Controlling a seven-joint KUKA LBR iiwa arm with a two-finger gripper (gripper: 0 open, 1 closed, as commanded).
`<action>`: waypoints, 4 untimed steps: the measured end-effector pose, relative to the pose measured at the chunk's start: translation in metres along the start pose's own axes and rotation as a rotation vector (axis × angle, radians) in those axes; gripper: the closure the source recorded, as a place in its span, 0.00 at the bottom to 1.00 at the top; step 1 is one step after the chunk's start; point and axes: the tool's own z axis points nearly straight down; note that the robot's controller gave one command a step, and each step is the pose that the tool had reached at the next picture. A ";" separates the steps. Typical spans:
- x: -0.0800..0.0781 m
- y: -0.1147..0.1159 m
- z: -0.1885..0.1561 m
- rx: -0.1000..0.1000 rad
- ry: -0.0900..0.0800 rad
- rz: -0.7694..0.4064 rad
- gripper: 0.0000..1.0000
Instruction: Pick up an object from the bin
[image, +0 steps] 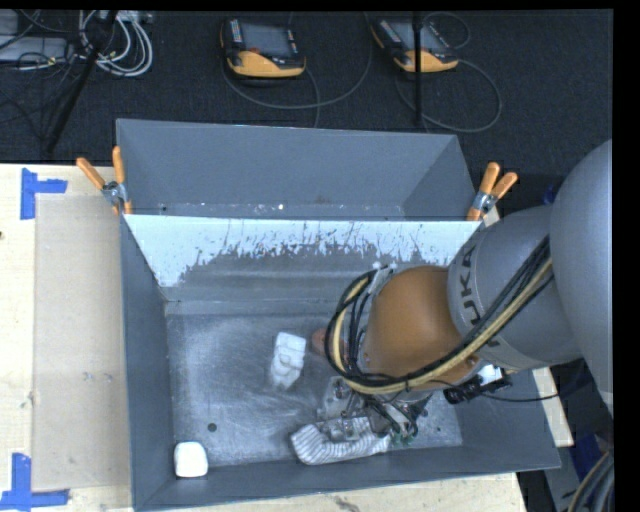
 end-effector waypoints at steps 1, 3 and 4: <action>0.005 -0.005 -0.123 0.000 -0.020 -0.016 1.00; 0.008 -0.003 -0.156 0.000 -0.015 -0.017 1.00; 0.008 -0.013 -0.178 -0.001 -0.023 0.014 1.00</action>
Offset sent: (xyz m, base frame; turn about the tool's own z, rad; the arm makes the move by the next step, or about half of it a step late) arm 0.0000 0.0000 0.0000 0.0000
